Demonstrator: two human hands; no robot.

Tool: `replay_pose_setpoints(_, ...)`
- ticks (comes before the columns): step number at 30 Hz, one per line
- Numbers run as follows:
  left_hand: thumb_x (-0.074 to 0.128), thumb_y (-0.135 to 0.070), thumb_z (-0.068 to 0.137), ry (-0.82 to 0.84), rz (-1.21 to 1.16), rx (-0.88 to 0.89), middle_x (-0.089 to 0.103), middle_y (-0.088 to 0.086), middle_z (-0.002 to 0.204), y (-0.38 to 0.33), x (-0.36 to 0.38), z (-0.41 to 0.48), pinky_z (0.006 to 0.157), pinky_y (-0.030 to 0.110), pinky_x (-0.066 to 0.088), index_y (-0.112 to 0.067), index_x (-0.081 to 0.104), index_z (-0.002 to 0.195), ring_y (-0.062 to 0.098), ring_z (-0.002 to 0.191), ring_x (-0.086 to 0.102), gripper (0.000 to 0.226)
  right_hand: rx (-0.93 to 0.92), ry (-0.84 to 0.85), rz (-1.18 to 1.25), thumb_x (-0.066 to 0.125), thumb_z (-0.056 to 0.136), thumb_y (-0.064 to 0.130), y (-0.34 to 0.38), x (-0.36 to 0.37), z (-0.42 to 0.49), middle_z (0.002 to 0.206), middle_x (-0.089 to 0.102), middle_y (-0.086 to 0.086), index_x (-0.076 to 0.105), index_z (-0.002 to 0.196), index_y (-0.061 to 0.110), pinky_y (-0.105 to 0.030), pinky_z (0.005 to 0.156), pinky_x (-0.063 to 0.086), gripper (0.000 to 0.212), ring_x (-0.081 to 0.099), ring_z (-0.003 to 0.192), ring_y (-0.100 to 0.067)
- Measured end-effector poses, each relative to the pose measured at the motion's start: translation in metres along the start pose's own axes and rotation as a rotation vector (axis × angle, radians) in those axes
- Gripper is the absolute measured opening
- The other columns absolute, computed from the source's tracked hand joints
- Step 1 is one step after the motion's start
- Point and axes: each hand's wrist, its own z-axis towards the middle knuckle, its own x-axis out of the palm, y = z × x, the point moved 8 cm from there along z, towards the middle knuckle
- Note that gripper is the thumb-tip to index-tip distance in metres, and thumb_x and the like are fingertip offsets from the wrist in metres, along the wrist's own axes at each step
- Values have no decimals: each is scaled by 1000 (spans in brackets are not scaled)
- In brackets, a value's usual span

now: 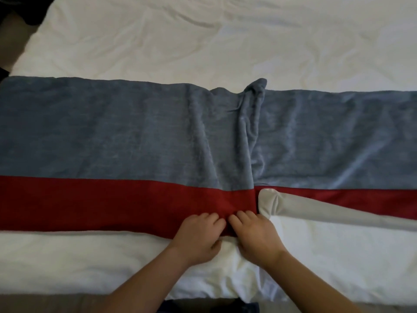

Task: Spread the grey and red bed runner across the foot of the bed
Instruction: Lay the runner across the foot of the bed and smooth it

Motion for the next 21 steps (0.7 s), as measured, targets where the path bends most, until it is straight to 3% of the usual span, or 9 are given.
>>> replay_pose_setpoints(4, 45, -28, 80, 119, -38, 19, 60, 3, 89, -5, 9, 11, 61, 30, 34, -16, 56, 92, 24, 78, 58, 21, -78, -6, 147, 76, 54, 21, 6, 4, -8, 60, 57, 2, 62, 73, 18, -23, 39, 41, 23, 52, 47, -16)
replay_pose_setpoints(6, 47, -36, 77, 113, -15, 24, 61, 0, 82, -7, 1, 15, 59, 29, 36, -18, 55, 83, 22, 73, 59, 20, -178, 26, 172, 69, 63, 25, 3, 0, -16, 70, 60, 1, 64, 82, 17, -25, 50, 45, 22, 55, 58, -17)
replay_pose_setpoints(8, 52, -42, 72, 11, -11, 34, 58, -2, 71, -16, -13, 18, 53, 28, 40, -19, 54, 74, 19, 64, 56, 23, -207, -2, 147, 62, 67, 28, -17, -11, -26, 88, 61, 0, 64, 99, 16, -29, 70, 46, 34, 55, 78, -17)
replay_pose_setpoints(10, 56, -39, 71, -157, -93, 57, 55, -2, 71, -36, -33, 25, 49, 31, 41, -18, 55, 73, 18, 64, 52, 21, -33, -151, 114, 66, 63, 21, -56, -29, -36, 100, 60, -4, 62, 108, 14, -34, 79, 47, 46, 56, 92, -21)
replay_pose_setpoints(12, 56, -28, 74, -251, -107, 120, 56, 1, 80, -63, -43, 46, 57, 33, 42, -15, 59, 83, 20, 72, 51, 15, 200, -227, 45, 72, 56, 11, -101, -37, -46, 104, 61, -9, 62, 111, 10, -39, 78, 49, 56, 59, 95, -29)
replay_pose_setpoints(14, 56, -18, 74, -242, -5, 126, 58, 4, 93, -88, -41, 80, 71, 33, 44, -14, 60, 102, 23, 86, 53, 28, 365, -122, -16, 72, 58, 10, -141, -29, -54, 106, 61, -8, 60, 116, 11, -40, 77, 49, 59, 60, 95, -31)
replay_pose_setpoints(16, 55, -13, 78, -155, 76, 26, 56, 4, 105, -99, -34, 114, 83, 34, 40, -15, 53, 113, 23, 98, 52, 35, 471, 56, -36, 66, 69, 14, -174, -17, -65, 103, 60, -1, 58, 114, 19, -36, 71, 47, 46, 58, 94, -25)
replay_pose_setpoints(18, 52, -8, 82, -42, 119, -30, 55, 5, 108, -110, -24, 139, 86, 34, 36, -15, 53, 108, 24, 102, 49, 27, 474, 159, -52, 59, 78, 17, -194, -9, -77, 98, 54, 2, 57, 106, 23, -33, 59, 44, 28, 56, 90, -21)
replay_pose_setpoints(21, 49, -7, 83, 14, 146, 73, 56, 6, 106, -147, -10, 155, 83, 36, 36, -14, 56, 102, 26, 102, 49, 22, 438, 238, -118, 53, 84, 17, -214, -5, -104, 99, 51, 3, 56, 102, 25, -31, 53, 41, 20, 57, 86, -19)
